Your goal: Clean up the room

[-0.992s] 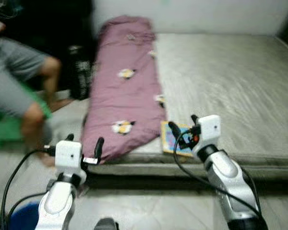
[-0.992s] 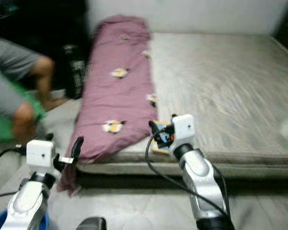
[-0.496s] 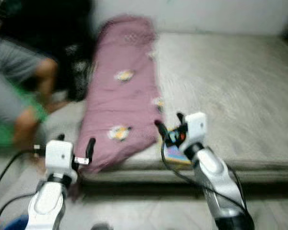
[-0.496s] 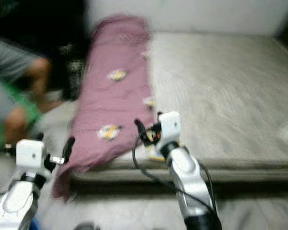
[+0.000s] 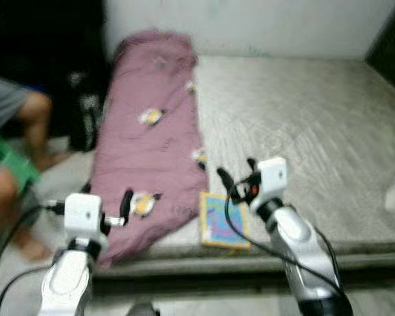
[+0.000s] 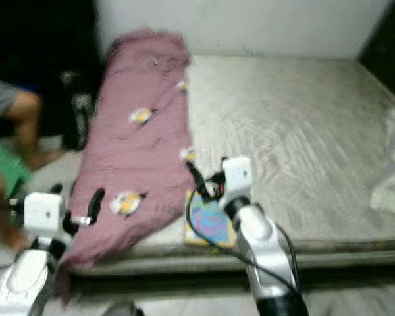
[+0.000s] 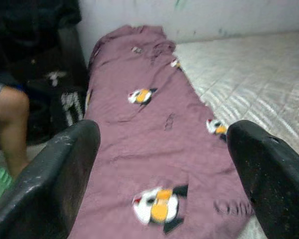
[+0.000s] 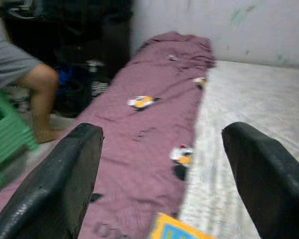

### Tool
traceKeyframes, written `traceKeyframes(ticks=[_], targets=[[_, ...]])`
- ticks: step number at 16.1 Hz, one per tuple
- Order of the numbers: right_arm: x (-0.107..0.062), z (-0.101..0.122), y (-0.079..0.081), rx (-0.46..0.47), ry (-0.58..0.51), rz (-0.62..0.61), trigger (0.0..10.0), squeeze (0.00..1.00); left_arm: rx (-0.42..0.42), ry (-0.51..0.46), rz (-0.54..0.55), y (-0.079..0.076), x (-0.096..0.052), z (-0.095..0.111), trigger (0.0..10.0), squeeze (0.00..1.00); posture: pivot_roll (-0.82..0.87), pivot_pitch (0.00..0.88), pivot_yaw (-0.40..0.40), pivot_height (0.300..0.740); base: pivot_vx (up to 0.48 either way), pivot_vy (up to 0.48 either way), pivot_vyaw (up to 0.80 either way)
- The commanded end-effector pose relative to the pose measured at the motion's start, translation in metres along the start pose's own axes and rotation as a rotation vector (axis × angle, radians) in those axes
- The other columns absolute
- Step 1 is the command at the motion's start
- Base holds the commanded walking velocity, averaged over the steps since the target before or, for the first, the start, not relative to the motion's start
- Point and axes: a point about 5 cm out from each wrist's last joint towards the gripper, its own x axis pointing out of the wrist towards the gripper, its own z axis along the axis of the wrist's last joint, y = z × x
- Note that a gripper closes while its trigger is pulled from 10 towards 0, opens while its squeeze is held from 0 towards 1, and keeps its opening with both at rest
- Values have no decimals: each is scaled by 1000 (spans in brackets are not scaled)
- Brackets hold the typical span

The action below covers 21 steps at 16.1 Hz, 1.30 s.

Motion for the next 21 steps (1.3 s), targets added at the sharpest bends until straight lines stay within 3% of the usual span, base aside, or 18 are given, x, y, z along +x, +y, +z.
traceKeyframes(ticks=[1, 6, 12, 21], targets=[[-4, 0, -8, -6, -1, -32, 10000, 0, 8, -12, 11, -3, 3, 3, 10000, 0, 11, 63, -50, 740, 0, 0, 0], [-3, 1, -11, -7, -11, -60, 10000, 0, 46, -24, 16, -5, 6, 6, 10000, 0, 6, 61, -50, 740, 0, 0, 0], [-2, -1, -14, -6, -2, -86, 10000, 0, 44, -25, 14, -5, 7, 6, 10000, 0, 8, 59, -47, 740, 0, -256, 0], [-4, -3, -16, -22, 12, -94, 10000, 0, 41, -28, 5, -7, 6, 5, 10000, 0, 7, 56, -50, 740, 0, -419, 0]])
